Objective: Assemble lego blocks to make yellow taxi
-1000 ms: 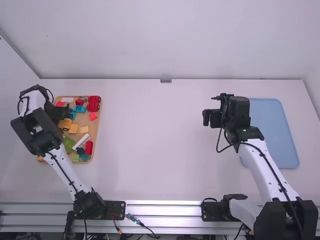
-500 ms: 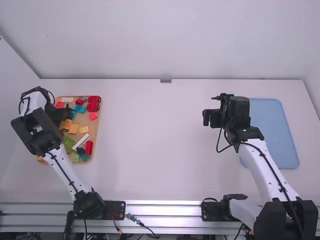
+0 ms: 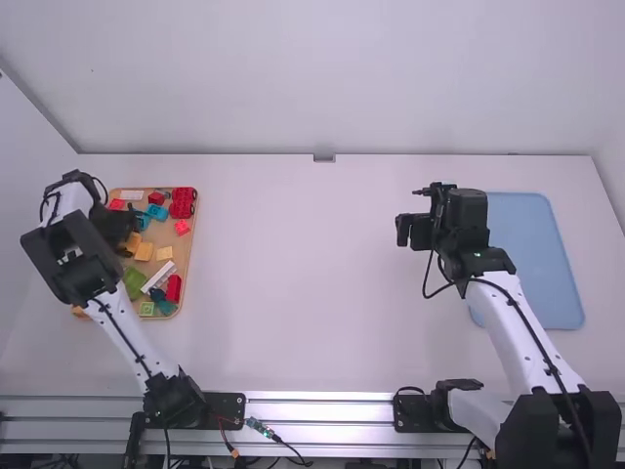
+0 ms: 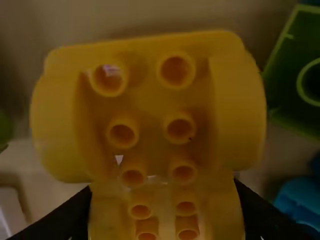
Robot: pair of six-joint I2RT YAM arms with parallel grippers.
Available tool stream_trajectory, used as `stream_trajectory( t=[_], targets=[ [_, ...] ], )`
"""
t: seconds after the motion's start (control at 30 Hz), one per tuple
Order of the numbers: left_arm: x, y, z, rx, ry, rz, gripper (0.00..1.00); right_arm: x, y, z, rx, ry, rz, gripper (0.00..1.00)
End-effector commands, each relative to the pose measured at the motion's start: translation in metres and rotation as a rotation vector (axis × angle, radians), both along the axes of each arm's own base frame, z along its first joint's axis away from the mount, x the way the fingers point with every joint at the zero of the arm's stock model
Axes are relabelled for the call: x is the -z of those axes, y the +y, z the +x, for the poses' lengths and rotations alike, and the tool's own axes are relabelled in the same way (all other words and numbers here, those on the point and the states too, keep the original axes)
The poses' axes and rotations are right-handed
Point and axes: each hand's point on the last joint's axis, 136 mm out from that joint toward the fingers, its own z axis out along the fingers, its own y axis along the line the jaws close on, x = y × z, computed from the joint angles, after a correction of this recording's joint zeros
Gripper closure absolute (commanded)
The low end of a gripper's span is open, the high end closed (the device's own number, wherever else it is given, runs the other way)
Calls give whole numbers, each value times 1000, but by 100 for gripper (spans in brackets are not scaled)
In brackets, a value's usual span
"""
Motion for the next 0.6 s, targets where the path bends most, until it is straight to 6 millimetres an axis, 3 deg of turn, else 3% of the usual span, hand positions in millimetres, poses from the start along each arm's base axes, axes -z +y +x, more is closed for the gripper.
stream_trajectory(
  t=[0.0, 0.03, 0.17, 0.2, 0.43, 0.47, 0.5, 0.57],
  targets=[
    [29, -12, -13, 18, 56, -45, 42, -12, 1, 4, -4, -29, 5, 1],
    [29, -12, -12, 37, 52, -44, 49, -12, 1, 4, -4, -29, 5, 1],
    [29, -10, -11, 48, 48, -34, 59, -12, 1, 4, -5, -29, 5, 1],
    [29, -9, -12, 48, 51, -33, 66, -12, 1, 4, -3, -29, 5, 1],
    [27, -14, -16, 49, 66, -54, 73, -12, 1, 4, -3, -29, 4, 1],
    [26, -14, -17, 47, 72, -56, 82, -12, 1, 4, -3, -29, 4, 1],
    [22, -9, -19, 38, 76, -51, 98, -12, 1, 4, -2, -29, 4, 1],
    [14, -5, -18, 36, 70, -48, 98, -12, 1, 4, -3, -29, 4, 1]
  ],
)
